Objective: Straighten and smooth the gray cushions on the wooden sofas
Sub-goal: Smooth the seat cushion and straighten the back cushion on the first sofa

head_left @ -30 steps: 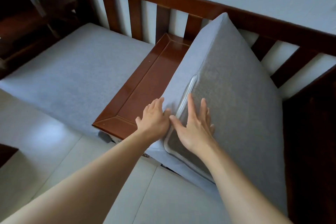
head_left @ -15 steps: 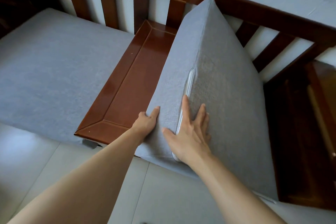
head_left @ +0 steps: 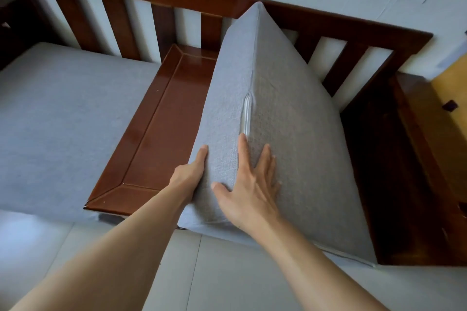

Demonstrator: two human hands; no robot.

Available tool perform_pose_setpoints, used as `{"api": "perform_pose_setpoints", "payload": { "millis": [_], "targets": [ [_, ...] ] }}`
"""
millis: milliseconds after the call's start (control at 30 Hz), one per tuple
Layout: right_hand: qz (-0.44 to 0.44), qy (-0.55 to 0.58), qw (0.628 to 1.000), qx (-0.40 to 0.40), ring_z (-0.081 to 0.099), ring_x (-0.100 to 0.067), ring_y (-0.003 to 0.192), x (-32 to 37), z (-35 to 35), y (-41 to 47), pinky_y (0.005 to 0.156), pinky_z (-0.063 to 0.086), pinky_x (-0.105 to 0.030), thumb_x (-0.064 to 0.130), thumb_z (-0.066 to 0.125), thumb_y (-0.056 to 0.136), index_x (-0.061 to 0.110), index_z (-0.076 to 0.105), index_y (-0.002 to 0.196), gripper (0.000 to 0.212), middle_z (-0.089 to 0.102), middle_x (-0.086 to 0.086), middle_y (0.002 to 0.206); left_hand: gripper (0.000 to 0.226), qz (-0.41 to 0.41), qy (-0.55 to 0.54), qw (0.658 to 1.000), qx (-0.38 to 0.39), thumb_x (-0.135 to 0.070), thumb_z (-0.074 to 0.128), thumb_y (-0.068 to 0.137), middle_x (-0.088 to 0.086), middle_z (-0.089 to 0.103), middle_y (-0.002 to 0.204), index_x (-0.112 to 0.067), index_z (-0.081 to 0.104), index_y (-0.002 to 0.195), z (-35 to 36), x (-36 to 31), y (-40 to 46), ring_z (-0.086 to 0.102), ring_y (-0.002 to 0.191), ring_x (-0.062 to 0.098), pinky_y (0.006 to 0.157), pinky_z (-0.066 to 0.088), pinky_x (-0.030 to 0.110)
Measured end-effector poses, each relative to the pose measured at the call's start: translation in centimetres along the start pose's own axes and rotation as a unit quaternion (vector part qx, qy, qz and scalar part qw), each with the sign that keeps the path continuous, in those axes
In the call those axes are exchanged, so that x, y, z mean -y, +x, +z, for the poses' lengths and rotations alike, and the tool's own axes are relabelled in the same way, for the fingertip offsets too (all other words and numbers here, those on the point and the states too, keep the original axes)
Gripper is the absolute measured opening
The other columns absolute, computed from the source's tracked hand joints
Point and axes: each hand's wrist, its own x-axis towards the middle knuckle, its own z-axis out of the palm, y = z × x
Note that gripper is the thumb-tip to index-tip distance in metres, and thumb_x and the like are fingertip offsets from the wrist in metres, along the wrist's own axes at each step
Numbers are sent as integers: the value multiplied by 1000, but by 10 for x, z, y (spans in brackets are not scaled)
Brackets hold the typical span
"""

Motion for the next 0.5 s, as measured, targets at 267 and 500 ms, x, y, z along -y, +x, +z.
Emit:
{"api": "perform_pose_setpoints", "payload": {
  "millis": [267,500],
  "targets": [
    [13,65,997,-32,-15,-28,146,-34,-84,-22,116,7,-56,41,54,90,40,-20,146,93,-24,-7,157,97,58,40,997,-15,-79,43,77,13,55,125,-2,45,136,41,-47,-60,52,95,27,76,41,37],
    [8,133,988,-77,-6,-25,147,-85,-163,-38,118,11,-48,42,54,92,36,-13,150,89,-12,-7,160,93,130,130,981,-56,-79,41,78,11,57,118,-3,47,133,95,-99,-125,54,91,27,76,45,36]
  ]
}}
